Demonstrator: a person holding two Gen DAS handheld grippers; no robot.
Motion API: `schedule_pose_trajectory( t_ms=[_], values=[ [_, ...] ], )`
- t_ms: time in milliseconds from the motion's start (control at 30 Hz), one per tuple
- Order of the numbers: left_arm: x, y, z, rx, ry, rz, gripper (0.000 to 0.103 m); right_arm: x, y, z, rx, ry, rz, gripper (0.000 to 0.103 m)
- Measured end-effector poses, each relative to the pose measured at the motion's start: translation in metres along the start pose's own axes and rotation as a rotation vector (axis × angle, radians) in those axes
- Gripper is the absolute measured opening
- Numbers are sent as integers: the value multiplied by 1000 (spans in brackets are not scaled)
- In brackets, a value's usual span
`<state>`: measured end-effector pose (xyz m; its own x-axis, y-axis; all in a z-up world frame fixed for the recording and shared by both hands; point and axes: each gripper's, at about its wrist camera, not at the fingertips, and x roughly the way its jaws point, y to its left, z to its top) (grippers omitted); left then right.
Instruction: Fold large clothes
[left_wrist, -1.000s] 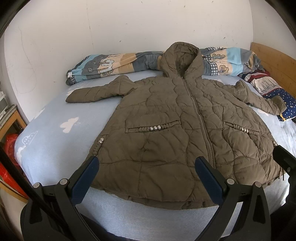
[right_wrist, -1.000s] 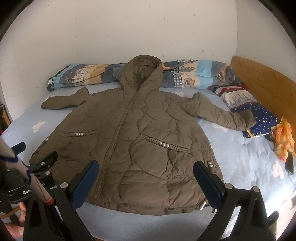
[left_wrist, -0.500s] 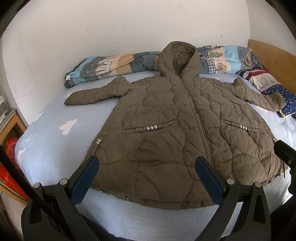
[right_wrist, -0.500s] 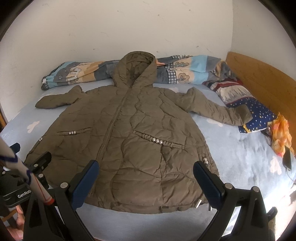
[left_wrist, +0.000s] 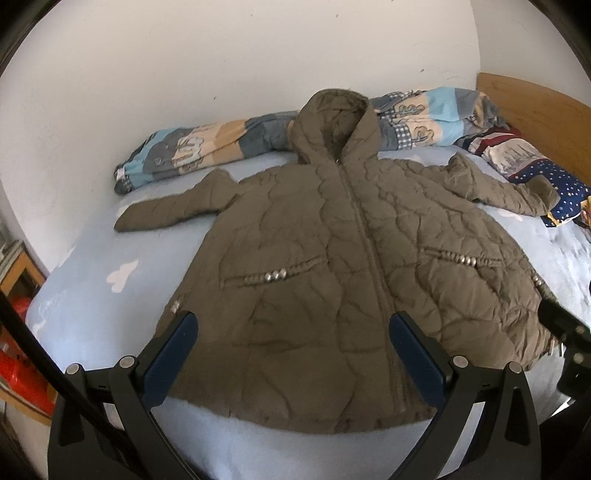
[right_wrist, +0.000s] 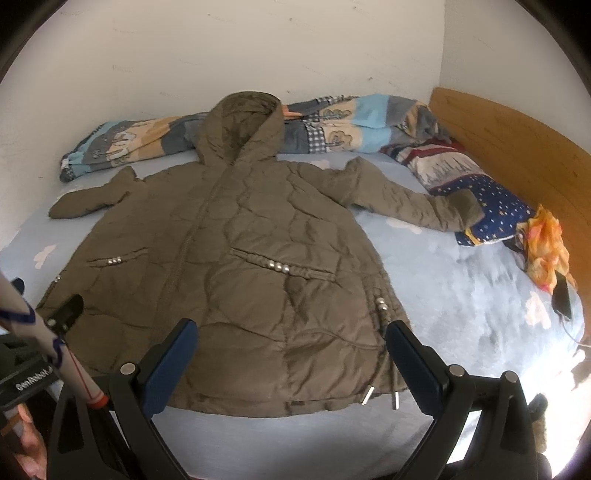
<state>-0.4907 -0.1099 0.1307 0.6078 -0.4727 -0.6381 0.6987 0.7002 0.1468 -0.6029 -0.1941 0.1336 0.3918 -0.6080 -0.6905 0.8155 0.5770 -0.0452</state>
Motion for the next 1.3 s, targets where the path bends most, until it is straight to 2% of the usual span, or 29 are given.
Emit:
schedule_pose_trajectory(
  t_ms=[167,267,367,467,567,633,700,767,833,933,1000,1033,1067,1167,1300],
  values=[
    [3,-10,25,33,-53,0,103,5,-11,2,39,21,-7,103],
    [14,-18,46,67,-58,-27,103,6,-18,10,44,24,-6,103],
    [35,-24,76,103,-60,-42,103,4,-39,31,92,-3,14,103],
    [69,-31,103,133,-60,-52,103,12,-78,65,170,-22,30,103],
    [114,-30,110,122,-5,-67,103,35,-131,96,291,-21,55,103],
    [141,-23,107,69,73,-72,103,55,-165,111,362,-4,48,103],
    [161,-18,111,28,135,-109,103,80,-210,123,454,10,33,102],
    [172,-17,116,28,143,-112,103,105,-258,126,572,10,24,90],
    [186,-18,120,53,154,-101,103,126,-293,127,642,25,5,83],
    [213,-19,127,40,216,-138,103,164,-346,122,755,53,17,67],
    [231,-15,130,5,267,-168,103,185,-373,120,814,57,23,60],
    [239,-12,131,-14,285,-173,103,191,-381,119,830,52,15,53],
    [245,-9,131,-29,300,-167,103,200,-393,118,849,60,-9,51],
    [269,0,127,-69,360,-137,103,225,-417,115,904,59,5,44],
    [291,18,118,-154,416,-156,103,246,-438,120,923,42,-10,44]
  ],
)
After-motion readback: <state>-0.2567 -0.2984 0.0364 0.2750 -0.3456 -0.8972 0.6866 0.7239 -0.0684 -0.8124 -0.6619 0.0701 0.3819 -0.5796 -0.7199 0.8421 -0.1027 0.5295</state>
